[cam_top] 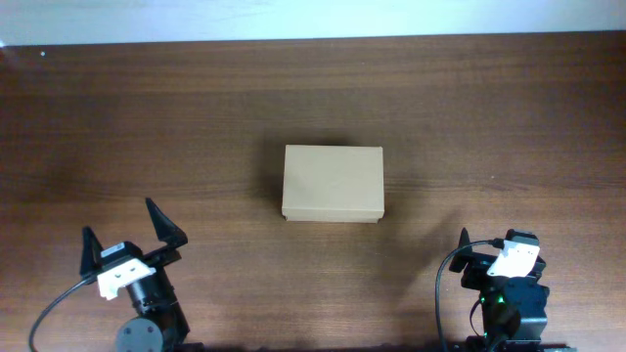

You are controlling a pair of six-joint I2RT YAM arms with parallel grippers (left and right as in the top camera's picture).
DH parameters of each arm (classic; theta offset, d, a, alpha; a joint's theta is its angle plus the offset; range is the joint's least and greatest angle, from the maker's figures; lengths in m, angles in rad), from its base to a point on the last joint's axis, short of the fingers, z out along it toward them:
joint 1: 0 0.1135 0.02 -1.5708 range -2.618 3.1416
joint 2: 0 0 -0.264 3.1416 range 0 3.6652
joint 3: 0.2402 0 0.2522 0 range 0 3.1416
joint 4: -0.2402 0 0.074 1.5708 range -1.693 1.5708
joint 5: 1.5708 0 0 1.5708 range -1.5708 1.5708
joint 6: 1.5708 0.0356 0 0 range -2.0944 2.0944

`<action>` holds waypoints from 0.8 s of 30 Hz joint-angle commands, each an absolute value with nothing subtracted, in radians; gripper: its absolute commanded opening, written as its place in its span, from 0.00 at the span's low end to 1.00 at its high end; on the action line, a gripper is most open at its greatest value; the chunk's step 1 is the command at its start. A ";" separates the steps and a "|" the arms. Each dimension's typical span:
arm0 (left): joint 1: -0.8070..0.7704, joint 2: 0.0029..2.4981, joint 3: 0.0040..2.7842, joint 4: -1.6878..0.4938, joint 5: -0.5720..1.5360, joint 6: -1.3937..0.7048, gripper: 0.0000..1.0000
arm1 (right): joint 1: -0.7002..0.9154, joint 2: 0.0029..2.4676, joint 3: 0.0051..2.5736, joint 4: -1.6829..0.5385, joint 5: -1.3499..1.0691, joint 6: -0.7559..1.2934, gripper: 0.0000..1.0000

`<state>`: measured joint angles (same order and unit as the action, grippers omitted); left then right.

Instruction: Pack container

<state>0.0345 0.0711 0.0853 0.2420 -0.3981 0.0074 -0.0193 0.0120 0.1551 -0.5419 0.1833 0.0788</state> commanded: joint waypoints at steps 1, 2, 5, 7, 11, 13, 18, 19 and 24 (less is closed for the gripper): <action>0.025 0.026 0.044 0.244 -0.408 0.008 0.99 | -0.027 0.004 0.149 -0.542 0.196 0.083 0.99; 0.020 0.017 0.033 0.244 -0.408 0.009 0.99 | -0.027 0.004 0.149 -0.542 0.196 0.083 0.99; 0.012 0.009 0.014 0.243 -0.408 0.008 0.99 | -0.027 0.004 0.149 -0.542 0.196 0.083 0.99; 0.011 0.009 0.009 0.224 -0.408 0.008 0.99 | -0.027 0.004 0.149 -0.542 0.196 0.083 0.99; 0.007 0.009 0.009 0.159 -0.408 0.009 0.99 | -0.027 0.004 0.149 -0.542 0.196 0.083 0.99; 0.007 0.009 0.009 0.112 -0.408 0.008 0.99 | -0.027 0.004 0.149 -0.542 0.196 0.083 0.99; 0.007 0.009 0.009 -0.048 -0.408 0.008 0.99 | -0.027 0.004 0.149 -0.542 0.196 0.083 0.99; 0.007 0.009 0.009 -0.053 -0.408 0.008 0.99 | -0.027 0.004 0.149 -0.542 0.196 0.083 0.99; 0.007 0.009 0.009 -0.053 -0.408 0.009 0.99 | -0.027 0.004 0.149 -0.542 0.196 0.083 0.99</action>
